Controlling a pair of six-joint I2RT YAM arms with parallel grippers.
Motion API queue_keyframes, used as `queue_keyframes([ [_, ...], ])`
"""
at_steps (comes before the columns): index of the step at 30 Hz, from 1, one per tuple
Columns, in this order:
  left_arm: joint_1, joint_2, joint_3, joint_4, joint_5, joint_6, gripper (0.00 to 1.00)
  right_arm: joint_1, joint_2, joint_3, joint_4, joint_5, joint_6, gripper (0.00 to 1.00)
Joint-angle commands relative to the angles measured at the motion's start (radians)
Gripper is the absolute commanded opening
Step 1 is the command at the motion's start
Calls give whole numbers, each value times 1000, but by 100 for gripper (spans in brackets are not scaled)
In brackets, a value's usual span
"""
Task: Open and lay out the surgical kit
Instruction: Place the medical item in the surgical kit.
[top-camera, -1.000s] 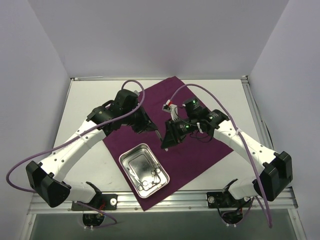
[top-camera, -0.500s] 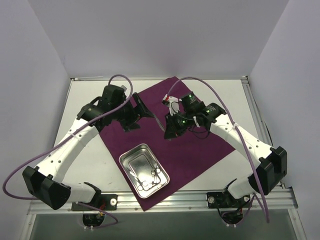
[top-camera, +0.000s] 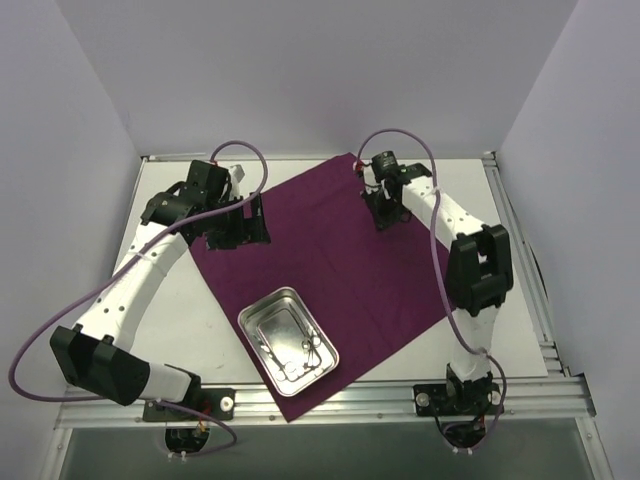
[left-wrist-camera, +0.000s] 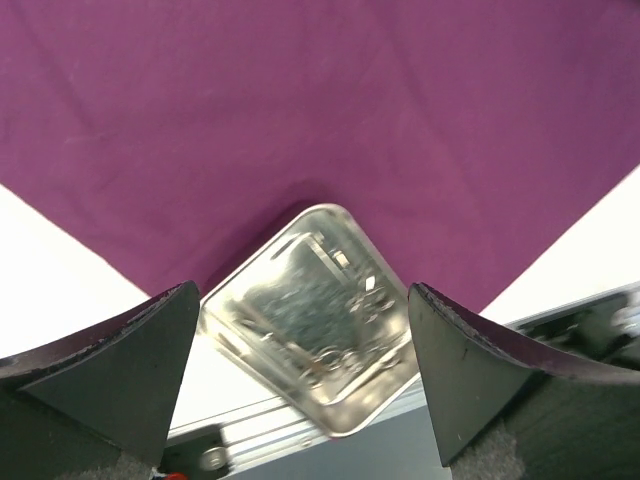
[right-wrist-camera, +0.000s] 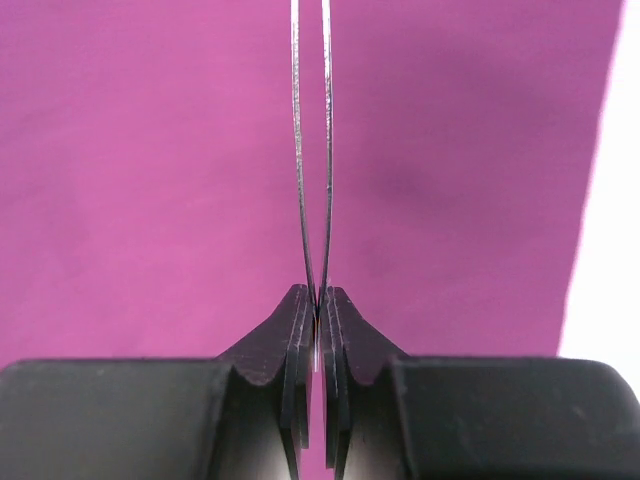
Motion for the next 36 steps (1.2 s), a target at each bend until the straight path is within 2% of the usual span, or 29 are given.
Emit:
queue_keyframes([
  [1, 21, -54, -52, 26, 8, 119, 94, -77, 97, 86, -28, 136, -92, 0],
  [9, 76, -49, -85, 27, 19, 214, 94, -174, 296, 255, -51, 218, -194, 0],
  [17, 78, -34, -110, 15, 19, 216, 94, -174, 287, 177, -22, 281, -278, 0],
  [27, 85, 3, -110, 61, 69, 200, 94, -162, 264, 135, -5, 223, -290, 0],
  [36, 147, 11, -122, 86, 114, 219, 94, -128, 281, 124, 1, 222, -298, 0],
])
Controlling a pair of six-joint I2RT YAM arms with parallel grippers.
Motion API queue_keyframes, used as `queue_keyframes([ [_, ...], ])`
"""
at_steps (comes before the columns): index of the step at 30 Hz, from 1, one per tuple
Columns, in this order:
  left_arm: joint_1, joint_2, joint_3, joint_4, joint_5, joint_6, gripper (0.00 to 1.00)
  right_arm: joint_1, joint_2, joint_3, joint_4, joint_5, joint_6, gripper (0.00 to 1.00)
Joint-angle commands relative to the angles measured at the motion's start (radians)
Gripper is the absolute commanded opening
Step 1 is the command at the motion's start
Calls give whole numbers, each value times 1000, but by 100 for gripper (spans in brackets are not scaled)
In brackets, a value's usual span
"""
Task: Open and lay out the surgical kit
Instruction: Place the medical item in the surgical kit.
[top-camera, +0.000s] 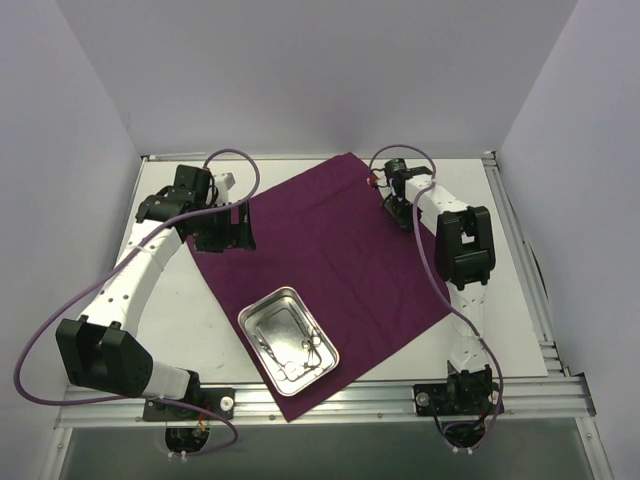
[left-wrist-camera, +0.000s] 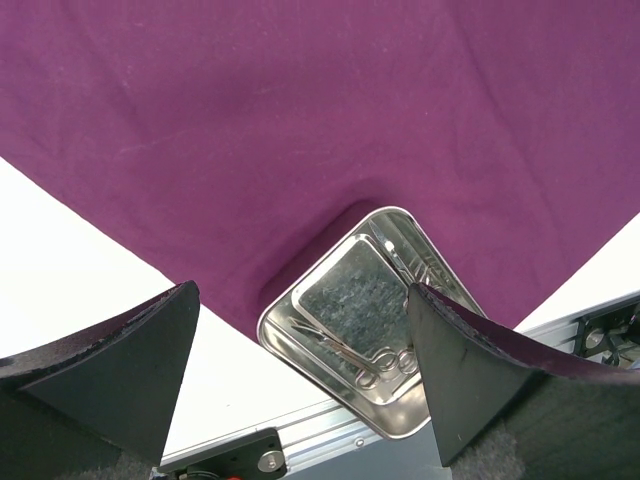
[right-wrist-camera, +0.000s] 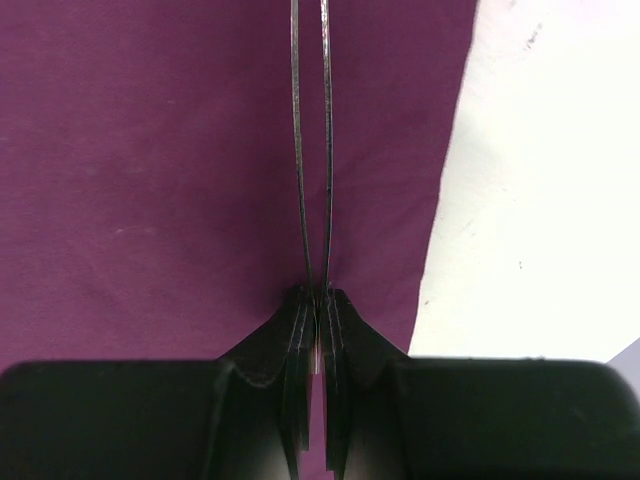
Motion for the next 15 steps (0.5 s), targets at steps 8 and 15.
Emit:
queue_keyframes([
  [8, 40, -13, -12, 41, 41, 35, 94, 17, 3, 25, -33, -24, 1, 2],
  [15, 52, 6, -3, 44, 56, 34, 94, 6, 16, 34, -33, -39, 11, 5],
])
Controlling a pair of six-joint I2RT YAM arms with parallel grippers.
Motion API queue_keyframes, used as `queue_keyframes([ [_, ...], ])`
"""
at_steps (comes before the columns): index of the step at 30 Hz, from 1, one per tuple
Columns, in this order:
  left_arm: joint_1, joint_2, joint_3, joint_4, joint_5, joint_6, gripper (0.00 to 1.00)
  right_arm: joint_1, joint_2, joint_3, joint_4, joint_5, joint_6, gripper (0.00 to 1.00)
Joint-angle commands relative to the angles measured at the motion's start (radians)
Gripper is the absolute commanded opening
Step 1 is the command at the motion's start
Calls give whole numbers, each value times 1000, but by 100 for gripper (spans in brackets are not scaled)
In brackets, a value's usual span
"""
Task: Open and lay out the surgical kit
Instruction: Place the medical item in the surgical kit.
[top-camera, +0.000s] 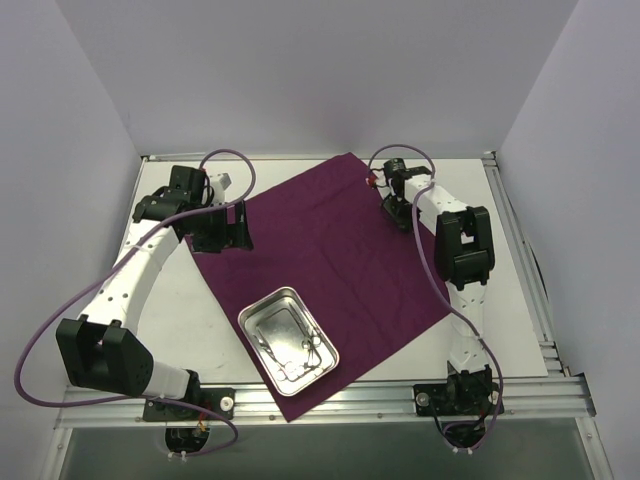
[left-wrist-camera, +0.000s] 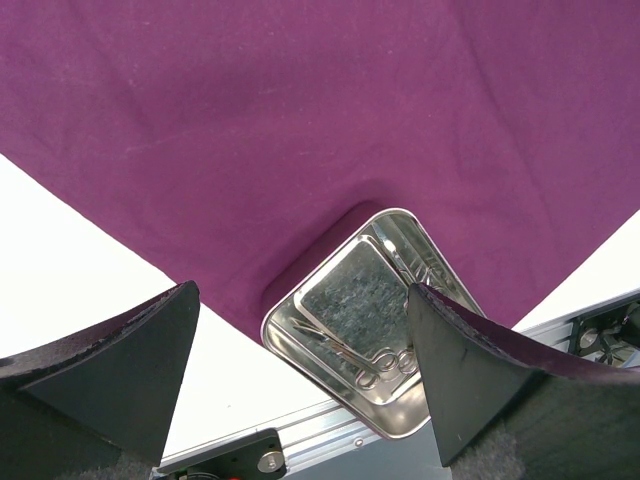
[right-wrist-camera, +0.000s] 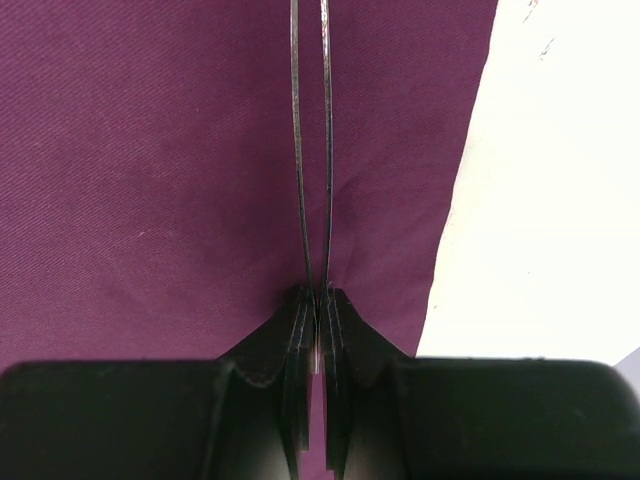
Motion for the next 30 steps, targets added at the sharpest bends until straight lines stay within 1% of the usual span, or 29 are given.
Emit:
queue_keyframes([
  [1, 11, 6, 8, 37, 27, 18, 94, -6, 14, 28, -31, -34, 12, 6],
  [14, 14, 9, 1, 46, 39, 14, 94, -14, 26, 34, -28, -45, 23, 17],
  [26, 22, 3, -13, 48, 44, 14, 94, -14, 36, 42, -31, -56, 35, 18],
  [30, 24, 1, -12, 49, 44, 15, 94, -14, 43, 45, -37, -57, 40, 16],
])
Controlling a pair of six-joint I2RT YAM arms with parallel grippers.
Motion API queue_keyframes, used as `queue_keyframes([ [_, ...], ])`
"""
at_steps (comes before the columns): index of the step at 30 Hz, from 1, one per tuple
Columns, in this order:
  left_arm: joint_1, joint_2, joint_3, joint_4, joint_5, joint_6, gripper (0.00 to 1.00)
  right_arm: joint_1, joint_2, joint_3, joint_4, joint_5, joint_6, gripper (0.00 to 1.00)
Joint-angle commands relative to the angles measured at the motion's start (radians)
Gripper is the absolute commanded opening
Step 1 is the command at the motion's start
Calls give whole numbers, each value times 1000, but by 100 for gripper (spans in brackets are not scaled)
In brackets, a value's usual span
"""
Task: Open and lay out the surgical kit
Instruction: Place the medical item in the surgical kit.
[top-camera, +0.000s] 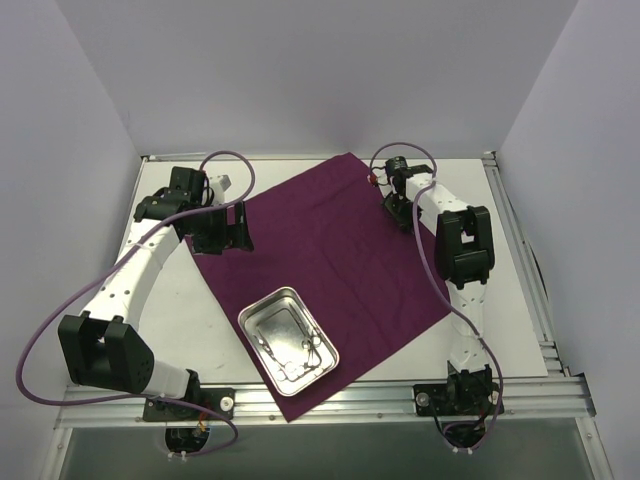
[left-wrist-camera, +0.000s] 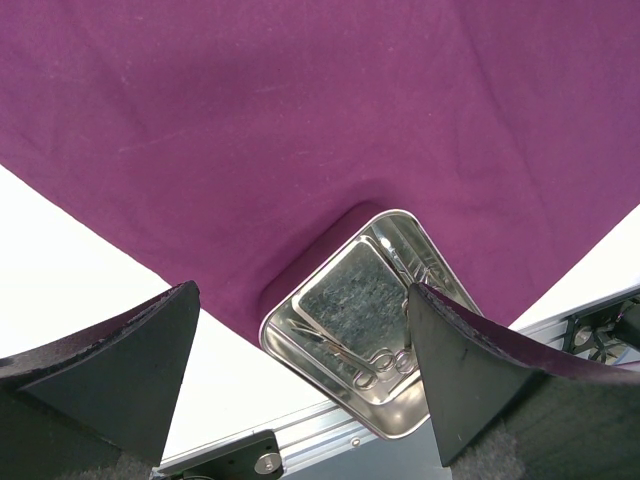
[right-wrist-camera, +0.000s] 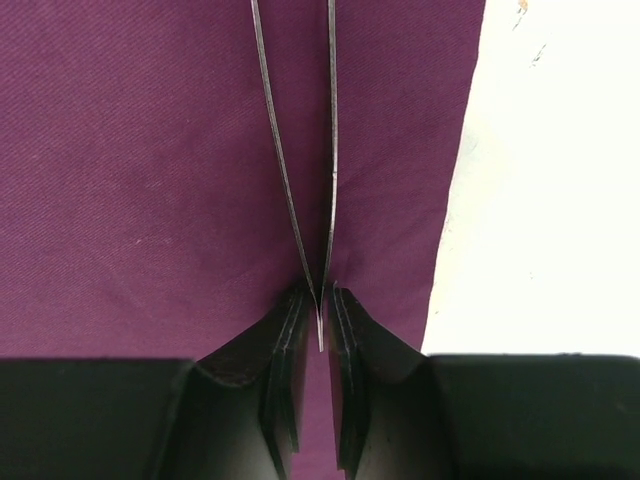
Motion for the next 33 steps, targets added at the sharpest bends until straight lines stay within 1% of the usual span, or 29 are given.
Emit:
queue_keyframes([
  [1, 8, -13, 5, 32, 20, 15, 94, -3, 31, 18, -27, -32, 19, 15],
  [9, 11, -10, 4, 34, 23, 18, 94, -4, 35, 26, -32, -43, 25, 0],
  [12, 10, -10, 0, 35, 24, 17, 94, -3, 25, 38, -30, -37, 38, 0],
  [17, 11, -10, -6, 43, 30, 15, 94, -4, -52, 38, -46, -11, 48, 0],
  [21, 13, -5, -7, 51, 32, 14, 94, -6, -159, -46, -49, 15, 77, 0],
  [22, 13, 1, -7, 54, 38, 14, 94, -6, -201, -103, -50, 23, 78, 0],
  [24, 13, 9, -6, 63, 43, 14, 94, -7, -236, -158, -58, 61, 75, 0],
  [25, 14, 13, -4, 63, 43, 14, 94, -9, -276, -219, -59, 64, 69, 0],
  [27, 17, 15, -4, 68, 43, 14, 94, -9, -331, -285, -38, 58, 54, 0],
  [28, 17, 15, -7, 71, 43, 14, 94, -9, -389, -318, -32, 52, 46, 0],
  [29, 19, 15, -7, 72, 43, 14, 94, -9, -415, -370, -27, 51, 37, 0],
  [33, 25, 24, -10, 81, 52, 9, 94, -43, -488, -454, -59, 29, 43, 0],
])
